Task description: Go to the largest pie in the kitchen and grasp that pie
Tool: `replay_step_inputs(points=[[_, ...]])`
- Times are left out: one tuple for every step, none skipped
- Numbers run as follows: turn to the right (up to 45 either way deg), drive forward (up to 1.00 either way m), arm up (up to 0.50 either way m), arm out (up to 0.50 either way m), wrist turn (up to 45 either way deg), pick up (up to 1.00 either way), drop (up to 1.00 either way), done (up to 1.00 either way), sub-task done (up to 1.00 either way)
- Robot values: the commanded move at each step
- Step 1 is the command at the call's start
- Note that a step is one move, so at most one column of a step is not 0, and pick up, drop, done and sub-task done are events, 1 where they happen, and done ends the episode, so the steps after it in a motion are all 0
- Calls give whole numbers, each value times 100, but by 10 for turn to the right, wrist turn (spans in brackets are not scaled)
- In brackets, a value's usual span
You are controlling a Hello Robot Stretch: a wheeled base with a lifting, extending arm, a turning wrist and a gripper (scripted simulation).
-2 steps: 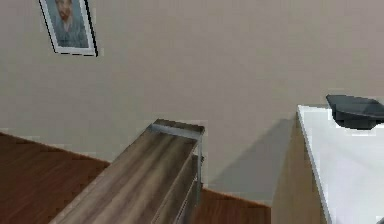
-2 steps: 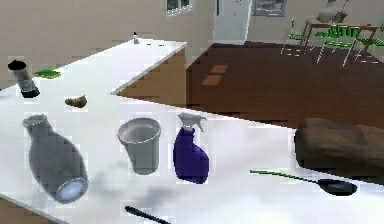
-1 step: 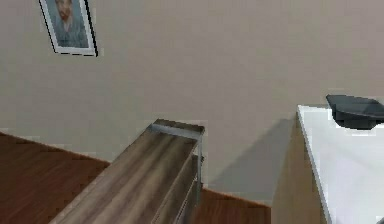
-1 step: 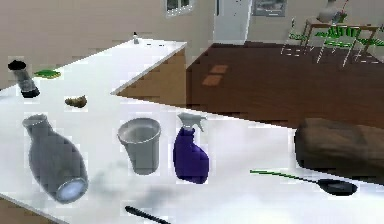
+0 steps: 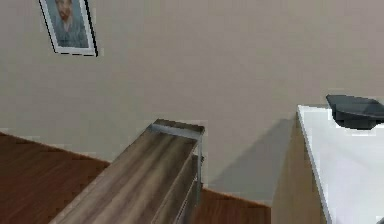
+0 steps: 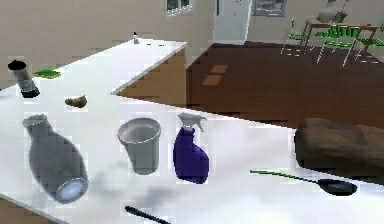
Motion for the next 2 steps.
replay_step_inputs(points=[[450, 0, 0, 0, 0, 0, 0, 0, 0], [360, 0, 0, 0, 0, 0, 0, 0, 0]])
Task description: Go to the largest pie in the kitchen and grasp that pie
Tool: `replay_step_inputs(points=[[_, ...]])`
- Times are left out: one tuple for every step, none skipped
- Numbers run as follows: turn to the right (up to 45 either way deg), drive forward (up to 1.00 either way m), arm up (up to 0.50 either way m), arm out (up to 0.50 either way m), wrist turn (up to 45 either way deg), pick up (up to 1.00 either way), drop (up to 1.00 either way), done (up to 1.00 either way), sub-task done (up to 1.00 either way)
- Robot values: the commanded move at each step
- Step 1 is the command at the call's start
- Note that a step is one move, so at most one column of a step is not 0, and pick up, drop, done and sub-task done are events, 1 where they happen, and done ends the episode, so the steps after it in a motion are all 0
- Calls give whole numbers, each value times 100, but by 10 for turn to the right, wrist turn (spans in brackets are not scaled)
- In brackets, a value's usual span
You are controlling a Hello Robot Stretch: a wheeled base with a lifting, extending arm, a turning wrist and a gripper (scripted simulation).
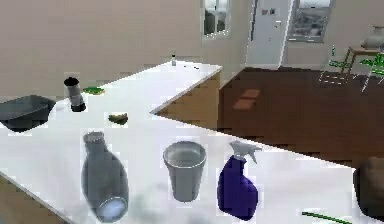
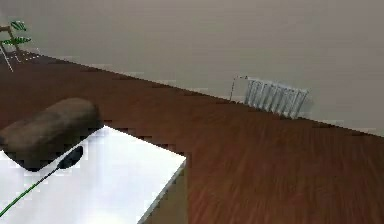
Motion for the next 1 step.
replay_step_inputs(points=[[450, 0, 0, 0, 0, 0, 0, 0, 0]])
